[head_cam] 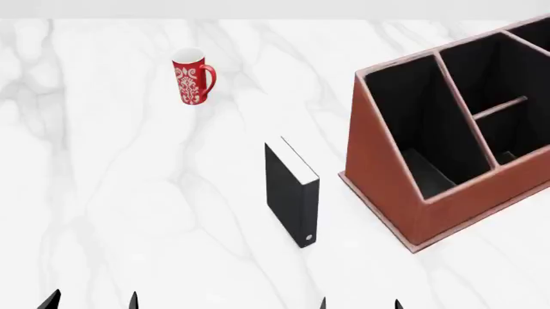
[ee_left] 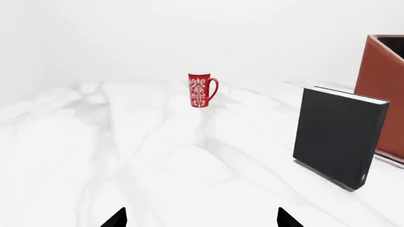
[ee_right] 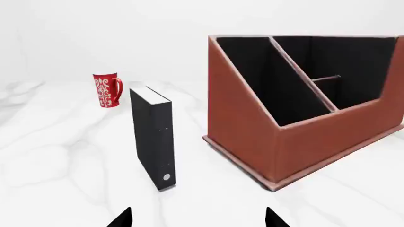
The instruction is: Pick up the book and place it in the left compartment of the caddy.
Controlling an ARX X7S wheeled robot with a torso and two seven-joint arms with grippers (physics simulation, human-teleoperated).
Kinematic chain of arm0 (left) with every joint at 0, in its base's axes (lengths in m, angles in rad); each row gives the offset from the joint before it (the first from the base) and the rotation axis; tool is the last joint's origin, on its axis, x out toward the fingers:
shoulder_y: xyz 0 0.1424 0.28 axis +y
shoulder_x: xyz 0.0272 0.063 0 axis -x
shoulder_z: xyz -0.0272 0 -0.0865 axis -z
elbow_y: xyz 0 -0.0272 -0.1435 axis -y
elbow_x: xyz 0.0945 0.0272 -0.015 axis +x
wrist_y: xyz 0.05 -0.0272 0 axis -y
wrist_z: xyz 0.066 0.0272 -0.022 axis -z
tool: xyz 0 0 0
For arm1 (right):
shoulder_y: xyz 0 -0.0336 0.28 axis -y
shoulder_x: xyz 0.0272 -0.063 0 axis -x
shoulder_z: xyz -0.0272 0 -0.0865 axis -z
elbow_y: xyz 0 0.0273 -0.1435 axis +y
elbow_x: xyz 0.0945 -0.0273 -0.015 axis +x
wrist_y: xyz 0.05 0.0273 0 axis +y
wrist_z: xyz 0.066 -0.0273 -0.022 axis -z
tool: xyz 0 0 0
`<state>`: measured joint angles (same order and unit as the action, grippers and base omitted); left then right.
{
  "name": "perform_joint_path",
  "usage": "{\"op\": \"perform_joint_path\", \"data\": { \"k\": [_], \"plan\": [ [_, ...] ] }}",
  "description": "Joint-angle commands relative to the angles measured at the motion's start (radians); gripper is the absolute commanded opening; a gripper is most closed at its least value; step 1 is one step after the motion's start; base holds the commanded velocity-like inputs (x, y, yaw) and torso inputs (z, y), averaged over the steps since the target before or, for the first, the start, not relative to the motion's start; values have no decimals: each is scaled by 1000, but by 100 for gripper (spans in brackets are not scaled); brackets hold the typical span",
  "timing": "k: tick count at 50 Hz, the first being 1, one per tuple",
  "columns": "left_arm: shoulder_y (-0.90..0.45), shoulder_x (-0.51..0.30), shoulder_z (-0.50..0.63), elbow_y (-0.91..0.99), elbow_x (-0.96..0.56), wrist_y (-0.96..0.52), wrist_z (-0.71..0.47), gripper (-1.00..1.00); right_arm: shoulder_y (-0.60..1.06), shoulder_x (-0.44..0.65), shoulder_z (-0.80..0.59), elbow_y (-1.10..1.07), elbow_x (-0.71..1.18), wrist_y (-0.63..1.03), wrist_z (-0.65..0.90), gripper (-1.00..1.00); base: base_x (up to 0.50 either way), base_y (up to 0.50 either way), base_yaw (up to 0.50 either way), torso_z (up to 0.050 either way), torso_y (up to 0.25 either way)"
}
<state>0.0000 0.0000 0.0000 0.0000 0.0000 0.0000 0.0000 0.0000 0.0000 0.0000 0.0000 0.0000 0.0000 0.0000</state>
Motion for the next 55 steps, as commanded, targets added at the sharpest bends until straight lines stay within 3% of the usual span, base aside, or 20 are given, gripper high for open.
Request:
{"op": "perform_joint_path", "data": {
  "k": [1,7,11,16,30,37,47,55],
  "plan": [
    [-2,-16,16,0,-16,-6,-21,100,-3,15,-23,-19,13,16,21,100,0,0,0,0,0],
    [2,-37,42,4,-32,0,-41,100,-2,36,-47,-14,32,10,46,100,0,0,0,0,0],
    [-2,-17,24,1,62,-12,-60,100,-4,15,-22,-17,10,14,21,100,0,0,0,0,0],
    [4,-29,56,115,104,-70,-121,100,-12,34,-43,-93,30,41,45,100,0,0,0,0,0],
    [45,-65,81,581,126,-290,-145,100,-42,80,-45,-518,66,217,97,100,0,0,0,0,0],
    [48,-66,42,711,42,-335,-128,100,-42,98,-32,-688,78,301,125,100,0,0,0,0,0],
    [22,-81,-17,827,-13,-453,-149,100,-37,124,44,-923,114,416,176,100,0,0,0,0,0],
    [8,-97,-58,892,-37,-503,-169,100,-53,154,187,-1027,178,471,206,100,0,0,0,0,0]
  ]
}}
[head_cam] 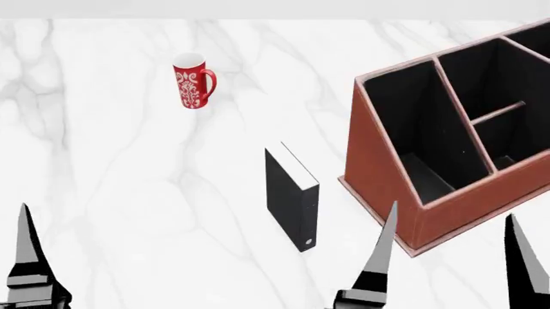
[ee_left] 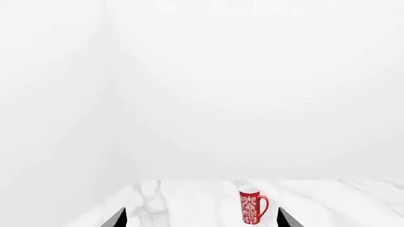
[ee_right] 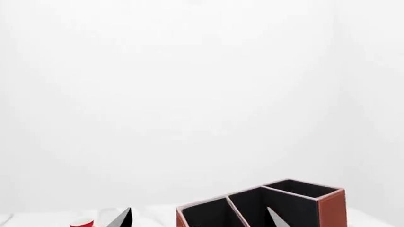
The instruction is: Pick up the book and place it in the left compartment of the caddy.
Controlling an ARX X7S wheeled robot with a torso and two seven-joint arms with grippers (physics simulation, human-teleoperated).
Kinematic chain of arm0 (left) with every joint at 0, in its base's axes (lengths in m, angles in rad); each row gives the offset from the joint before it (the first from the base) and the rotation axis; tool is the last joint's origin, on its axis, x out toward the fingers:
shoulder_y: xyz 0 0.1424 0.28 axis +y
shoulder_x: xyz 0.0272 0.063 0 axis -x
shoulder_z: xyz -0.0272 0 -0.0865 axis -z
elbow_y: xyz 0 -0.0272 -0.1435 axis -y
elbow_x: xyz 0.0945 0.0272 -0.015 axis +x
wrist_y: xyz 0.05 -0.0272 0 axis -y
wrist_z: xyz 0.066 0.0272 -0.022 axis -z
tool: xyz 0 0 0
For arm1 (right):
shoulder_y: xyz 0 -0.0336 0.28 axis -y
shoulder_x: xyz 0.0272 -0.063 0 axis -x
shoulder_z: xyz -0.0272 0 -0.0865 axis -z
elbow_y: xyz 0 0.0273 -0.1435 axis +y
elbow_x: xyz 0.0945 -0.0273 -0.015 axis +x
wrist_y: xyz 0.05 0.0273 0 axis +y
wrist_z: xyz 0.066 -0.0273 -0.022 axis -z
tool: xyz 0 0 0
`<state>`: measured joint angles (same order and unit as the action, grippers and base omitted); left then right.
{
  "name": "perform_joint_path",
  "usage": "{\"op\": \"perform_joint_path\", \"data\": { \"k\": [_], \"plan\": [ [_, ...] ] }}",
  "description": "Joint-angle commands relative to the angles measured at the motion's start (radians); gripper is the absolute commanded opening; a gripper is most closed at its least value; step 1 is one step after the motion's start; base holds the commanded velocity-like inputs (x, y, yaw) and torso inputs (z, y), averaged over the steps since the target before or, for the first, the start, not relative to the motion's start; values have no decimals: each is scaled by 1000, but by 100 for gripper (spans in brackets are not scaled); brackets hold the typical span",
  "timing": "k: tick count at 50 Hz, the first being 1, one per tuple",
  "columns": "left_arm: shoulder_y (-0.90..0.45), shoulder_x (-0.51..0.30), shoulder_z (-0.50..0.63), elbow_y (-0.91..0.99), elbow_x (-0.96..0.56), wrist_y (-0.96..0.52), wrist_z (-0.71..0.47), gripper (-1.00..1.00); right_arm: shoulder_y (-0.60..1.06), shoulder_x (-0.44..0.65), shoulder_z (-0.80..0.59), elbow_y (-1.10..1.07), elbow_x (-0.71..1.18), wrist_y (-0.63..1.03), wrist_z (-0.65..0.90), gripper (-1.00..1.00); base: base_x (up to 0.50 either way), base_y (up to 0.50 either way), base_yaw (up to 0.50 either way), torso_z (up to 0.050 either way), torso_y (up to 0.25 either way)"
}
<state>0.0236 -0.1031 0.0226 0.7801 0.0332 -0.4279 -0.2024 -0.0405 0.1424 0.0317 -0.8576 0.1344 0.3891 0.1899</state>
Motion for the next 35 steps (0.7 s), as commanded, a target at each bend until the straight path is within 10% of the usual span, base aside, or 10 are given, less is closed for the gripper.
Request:
{"op": "perform_joint_path", "data": {
  "k": [1,35],
  "plan": [
    [-17,5,-85,119,-74,-81,31,100,-16,14,170,-173,53,84,17,100,0,0,0,0,0],
    [4,-42,-81,130,-85,-43,-24,100,-64,49,232,-143,120,1,61,100,66,0,0,0,0]
  ]
}}
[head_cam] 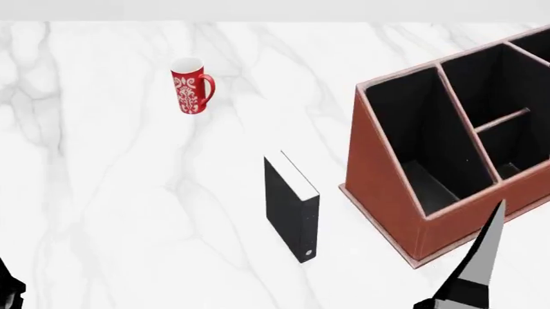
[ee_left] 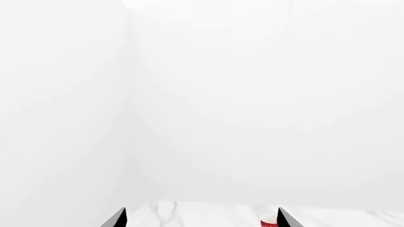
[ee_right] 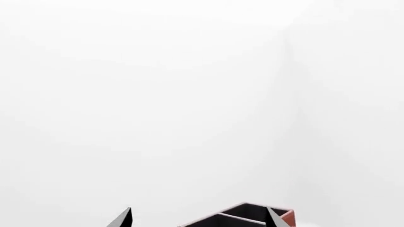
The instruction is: Pick up the book and place it in the left compartment of the caddy.
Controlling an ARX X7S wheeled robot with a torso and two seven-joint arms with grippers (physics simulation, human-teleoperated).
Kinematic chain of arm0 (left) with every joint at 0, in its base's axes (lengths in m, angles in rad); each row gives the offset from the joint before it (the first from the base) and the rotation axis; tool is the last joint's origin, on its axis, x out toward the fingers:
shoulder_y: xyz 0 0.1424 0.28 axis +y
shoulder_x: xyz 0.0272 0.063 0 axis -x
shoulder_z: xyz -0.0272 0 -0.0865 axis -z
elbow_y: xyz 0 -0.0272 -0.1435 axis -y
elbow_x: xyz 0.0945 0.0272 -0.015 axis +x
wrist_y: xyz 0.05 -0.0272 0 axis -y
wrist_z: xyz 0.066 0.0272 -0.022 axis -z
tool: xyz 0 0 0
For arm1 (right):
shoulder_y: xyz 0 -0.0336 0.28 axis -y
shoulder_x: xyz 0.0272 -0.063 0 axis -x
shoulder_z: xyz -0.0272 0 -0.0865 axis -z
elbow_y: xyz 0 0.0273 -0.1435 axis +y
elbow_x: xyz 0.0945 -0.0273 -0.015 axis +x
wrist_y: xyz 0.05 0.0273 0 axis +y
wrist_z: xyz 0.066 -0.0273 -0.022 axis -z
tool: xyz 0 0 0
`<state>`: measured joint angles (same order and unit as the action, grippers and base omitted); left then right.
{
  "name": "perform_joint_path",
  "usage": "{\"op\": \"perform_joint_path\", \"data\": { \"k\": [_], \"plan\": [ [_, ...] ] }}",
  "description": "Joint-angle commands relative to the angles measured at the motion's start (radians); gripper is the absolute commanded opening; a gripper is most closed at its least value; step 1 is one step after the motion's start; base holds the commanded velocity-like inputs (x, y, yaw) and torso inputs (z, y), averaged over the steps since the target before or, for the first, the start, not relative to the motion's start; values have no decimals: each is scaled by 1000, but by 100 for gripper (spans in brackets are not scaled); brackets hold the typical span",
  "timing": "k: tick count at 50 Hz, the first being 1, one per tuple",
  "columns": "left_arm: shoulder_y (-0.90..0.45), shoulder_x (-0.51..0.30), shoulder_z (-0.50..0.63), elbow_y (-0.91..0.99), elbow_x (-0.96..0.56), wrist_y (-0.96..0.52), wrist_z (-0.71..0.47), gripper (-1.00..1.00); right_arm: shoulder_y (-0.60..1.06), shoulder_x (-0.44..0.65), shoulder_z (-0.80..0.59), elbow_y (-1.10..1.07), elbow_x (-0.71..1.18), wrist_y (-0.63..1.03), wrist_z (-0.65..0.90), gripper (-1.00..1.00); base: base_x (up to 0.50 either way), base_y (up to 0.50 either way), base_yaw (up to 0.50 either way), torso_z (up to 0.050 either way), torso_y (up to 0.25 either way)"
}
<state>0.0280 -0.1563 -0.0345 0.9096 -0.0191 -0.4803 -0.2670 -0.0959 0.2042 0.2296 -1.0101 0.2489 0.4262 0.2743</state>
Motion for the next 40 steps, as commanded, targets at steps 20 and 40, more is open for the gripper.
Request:
{"op": "perform_joint_path", "data": {
  "k": [20,40],
  "plan": [
    [1,-9,-5,12,-34,5,19,100,-8,5,12,14,18,-41,-1,100,500,0,0,0,0],
    [1,-26,5,22,-49,-3,-3,100,-23,13,-2,31,59,-97,-8,100,98,-212,0,0,1]
  ]
}}
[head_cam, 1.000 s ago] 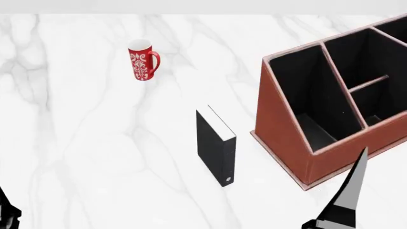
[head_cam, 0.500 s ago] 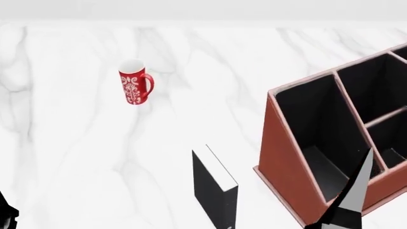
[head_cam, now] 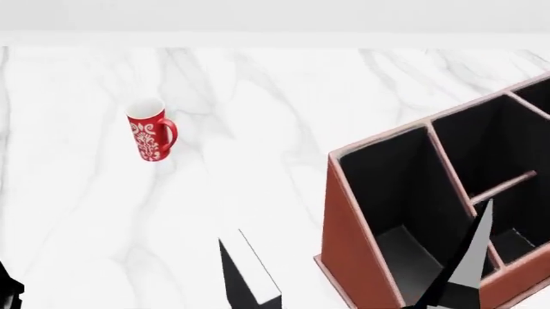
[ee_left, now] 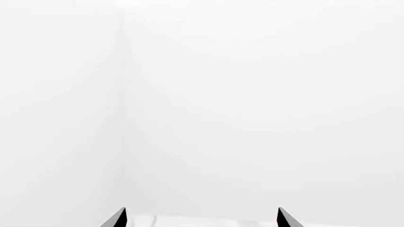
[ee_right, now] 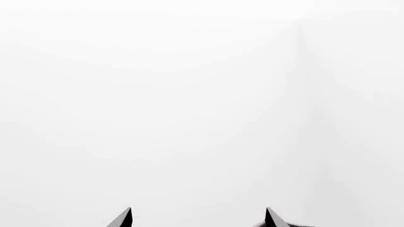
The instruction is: Pick up the book and place it in the left compartment of the caddy.
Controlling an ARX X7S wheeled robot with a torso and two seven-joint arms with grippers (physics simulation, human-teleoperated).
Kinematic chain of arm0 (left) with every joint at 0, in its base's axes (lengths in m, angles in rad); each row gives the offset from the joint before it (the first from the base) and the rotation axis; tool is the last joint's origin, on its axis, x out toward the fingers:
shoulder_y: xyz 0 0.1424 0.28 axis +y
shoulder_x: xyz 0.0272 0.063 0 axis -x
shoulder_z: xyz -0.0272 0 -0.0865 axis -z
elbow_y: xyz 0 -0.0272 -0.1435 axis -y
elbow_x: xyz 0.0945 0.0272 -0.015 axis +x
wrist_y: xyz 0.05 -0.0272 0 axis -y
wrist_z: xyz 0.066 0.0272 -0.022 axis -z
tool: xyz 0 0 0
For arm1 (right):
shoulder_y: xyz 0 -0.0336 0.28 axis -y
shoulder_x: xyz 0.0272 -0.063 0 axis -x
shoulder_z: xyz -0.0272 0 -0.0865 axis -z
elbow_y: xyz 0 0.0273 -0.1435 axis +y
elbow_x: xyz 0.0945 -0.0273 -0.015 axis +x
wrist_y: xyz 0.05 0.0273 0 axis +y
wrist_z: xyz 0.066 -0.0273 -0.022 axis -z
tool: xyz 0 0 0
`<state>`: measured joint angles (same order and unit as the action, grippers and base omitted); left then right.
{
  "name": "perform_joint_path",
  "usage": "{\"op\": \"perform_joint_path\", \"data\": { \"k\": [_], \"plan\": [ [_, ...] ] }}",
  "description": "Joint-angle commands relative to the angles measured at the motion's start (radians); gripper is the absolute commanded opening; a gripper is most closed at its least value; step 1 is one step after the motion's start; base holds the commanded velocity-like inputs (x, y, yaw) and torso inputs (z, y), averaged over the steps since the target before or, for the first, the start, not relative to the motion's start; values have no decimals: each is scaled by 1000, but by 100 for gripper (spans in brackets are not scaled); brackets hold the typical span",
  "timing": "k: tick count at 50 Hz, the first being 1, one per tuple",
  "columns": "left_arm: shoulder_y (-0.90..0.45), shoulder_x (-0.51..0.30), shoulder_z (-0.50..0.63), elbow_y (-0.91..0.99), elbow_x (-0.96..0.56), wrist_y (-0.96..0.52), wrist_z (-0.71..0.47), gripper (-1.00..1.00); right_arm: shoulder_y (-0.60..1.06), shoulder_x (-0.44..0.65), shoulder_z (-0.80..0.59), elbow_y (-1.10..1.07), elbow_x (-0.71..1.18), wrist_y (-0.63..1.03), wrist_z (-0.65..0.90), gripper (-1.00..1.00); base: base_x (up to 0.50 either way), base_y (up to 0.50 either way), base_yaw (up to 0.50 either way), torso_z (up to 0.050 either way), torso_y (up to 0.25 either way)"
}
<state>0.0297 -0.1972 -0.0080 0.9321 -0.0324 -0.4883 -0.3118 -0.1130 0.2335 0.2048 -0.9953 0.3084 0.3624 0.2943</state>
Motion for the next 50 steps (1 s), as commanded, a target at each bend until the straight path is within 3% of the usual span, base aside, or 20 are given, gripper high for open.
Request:
{"op": "perform_joint_path", "data": {
  "k": [1,50],
  "plan": [
    [0,13,-21,-2,-37,7,40,100,-5,-16,21,17,0,-34,-27,100,0,-500,0,0,0],
    [-20,-44,0,12,-83,-28,-21,100,-12,23,-7,29,12,-60,11,100,0,-500,0,0,0]
  ]
}}
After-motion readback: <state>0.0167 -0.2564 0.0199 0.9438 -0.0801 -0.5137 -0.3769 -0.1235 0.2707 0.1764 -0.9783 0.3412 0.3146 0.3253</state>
